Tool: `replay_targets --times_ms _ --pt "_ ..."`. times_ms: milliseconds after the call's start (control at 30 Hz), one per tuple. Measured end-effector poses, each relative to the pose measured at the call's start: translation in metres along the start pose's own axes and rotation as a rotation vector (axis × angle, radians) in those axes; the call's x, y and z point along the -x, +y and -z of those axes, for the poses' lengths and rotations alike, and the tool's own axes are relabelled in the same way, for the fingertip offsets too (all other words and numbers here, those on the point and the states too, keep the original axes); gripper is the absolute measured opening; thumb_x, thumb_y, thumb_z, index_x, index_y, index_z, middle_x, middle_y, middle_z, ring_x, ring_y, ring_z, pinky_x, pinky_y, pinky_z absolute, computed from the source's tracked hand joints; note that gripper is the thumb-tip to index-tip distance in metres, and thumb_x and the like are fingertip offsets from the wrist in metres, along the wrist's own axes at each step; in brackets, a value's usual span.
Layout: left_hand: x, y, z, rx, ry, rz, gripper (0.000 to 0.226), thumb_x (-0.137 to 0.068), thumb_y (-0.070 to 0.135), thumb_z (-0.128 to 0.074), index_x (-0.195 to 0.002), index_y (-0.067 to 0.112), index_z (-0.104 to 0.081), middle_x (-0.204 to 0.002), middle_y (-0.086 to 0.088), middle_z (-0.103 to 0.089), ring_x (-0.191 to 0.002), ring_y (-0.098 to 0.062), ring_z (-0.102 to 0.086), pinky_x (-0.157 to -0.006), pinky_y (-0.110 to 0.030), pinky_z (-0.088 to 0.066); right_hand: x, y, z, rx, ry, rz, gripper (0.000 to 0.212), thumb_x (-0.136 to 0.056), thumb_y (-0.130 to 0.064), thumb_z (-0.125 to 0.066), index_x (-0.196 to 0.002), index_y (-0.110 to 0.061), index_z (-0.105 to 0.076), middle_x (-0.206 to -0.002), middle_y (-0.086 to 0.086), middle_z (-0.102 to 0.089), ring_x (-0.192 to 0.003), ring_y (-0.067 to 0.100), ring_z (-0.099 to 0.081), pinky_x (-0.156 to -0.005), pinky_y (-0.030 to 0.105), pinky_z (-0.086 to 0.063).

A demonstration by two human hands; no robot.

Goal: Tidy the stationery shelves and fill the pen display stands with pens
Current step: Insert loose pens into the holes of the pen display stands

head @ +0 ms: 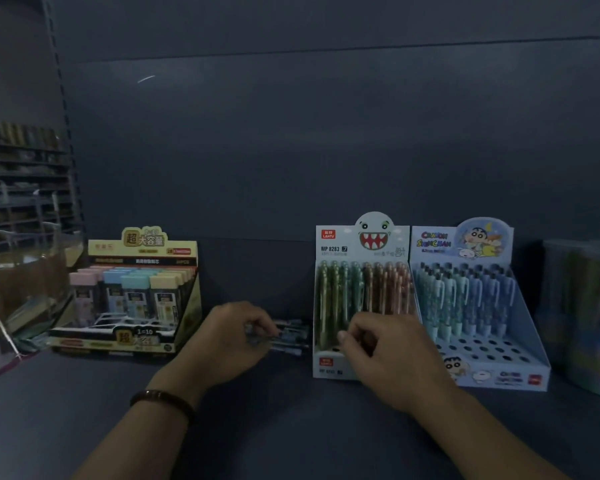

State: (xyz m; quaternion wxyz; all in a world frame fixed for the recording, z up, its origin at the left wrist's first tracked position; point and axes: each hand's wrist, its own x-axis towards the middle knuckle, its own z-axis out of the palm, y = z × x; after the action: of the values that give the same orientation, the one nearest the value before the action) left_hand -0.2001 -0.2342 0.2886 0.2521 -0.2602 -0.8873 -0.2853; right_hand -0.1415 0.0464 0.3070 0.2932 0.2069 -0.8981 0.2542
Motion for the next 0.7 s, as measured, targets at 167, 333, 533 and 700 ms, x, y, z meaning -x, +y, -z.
replay_targets --times_ms 167,333,533,700 --pt "-0.001 -0.013 -0.009 -0.084 -0.045 0.037 0.024 -0.082 0.019 -0.083 -0.089 0.041 -0.075 -0.096 0.019 -0.065 -0.090 0.001 -0.065 -0.080 -0.007 -0.047 -0.001 0.005 -0.002 -0.103 0.064 -0.043 0.035 -0.094 -0.043 -0.063 -0.063 -0.029 -0.057 -0.061 -0.016 -0.060 -0.053 0.010 -0.056 -0.053 0.039 -0.053" --pt "0.000 -0.009 -0.013 -0.140 -0.096 0.000 0.005 -0.087 0.035 -0.079 -0.091 0.037 -0.080 -0.092 0.021 -0.067 -0.087 0.000 -0.063 -0.078 -0.025 -0.058 -0.001 0.005 0.000 -0.177 0.084 -0.062 0.039 -0.096 -0.035 -0.069 -0.060 -0.029 -0.055 -0.055 -0.012 -0.057 -0.049 0.011 -0.052 -0.054 0.040 -0.054" --pt "0.000 -0.011 -0.018 -0.212 -0.147 0.037 0.007 -0.093 0.052 -0.072 -0.093 0.046 -0.074 -0.095 0.024 -0.062 -0.094 -0.003 -0.054 -0.088 -0.035 -0.051 0.000 0.007 0.000 -0.224 0.072 -0.057 0.039 -0.097 -0.034 -0.069 -0.061 -0.029 -0.055 -0.055 -0.012 -0.056 -0.050 0.008 -0.051 -0.055 0.036 -0.051" --pt "-0.004 0.002 -0.009 -0.093 -0.047 0.008 0.011 -0.099 0.033 -0.069 -0.091 0.041 -0.069 -0.095 0.020 -0.062 -0.094 -0.001 -0.056 -0.083 -0.026 -0.051 0.000 0.005 -0.001 -0.264 0.070 -0.049 0.034 -0.097 -0.034 -0.070 -0.065 -0.026 -0.061 -0.058 -0.007 -0.060 -0.053 0.012 -0.056 -0.055 0.032 -0.051"
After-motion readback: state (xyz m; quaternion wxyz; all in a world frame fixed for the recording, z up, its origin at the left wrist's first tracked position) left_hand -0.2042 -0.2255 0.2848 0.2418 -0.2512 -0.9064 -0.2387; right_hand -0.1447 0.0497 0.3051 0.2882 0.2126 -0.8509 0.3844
